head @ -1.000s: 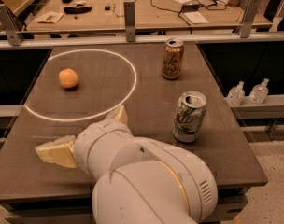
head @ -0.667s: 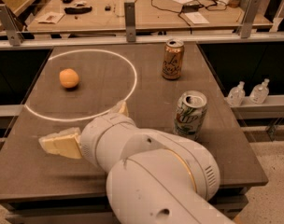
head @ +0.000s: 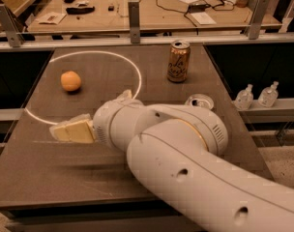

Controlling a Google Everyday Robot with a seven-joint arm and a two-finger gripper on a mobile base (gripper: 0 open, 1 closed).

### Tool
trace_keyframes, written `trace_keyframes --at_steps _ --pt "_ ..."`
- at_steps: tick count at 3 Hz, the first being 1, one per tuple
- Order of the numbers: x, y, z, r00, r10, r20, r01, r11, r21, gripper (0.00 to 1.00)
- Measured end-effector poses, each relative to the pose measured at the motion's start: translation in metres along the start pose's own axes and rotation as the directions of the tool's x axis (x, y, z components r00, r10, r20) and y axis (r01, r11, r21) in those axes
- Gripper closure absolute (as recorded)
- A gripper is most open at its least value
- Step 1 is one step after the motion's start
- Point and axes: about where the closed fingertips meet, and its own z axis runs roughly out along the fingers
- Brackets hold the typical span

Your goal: Move orange near orange can

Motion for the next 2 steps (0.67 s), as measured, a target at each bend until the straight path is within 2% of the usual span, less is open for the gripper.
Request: trace_keyframes --at_steps 1,2 --pt "-0.003 -0.027 0.020 0.999 0.015 -0.042 -0.015 0.9999 0.000 0.00" --pt "-0.010 -0.061 0.047 0.996 0.038 -0.075 -0.036 0.9989 0.029 0.00"
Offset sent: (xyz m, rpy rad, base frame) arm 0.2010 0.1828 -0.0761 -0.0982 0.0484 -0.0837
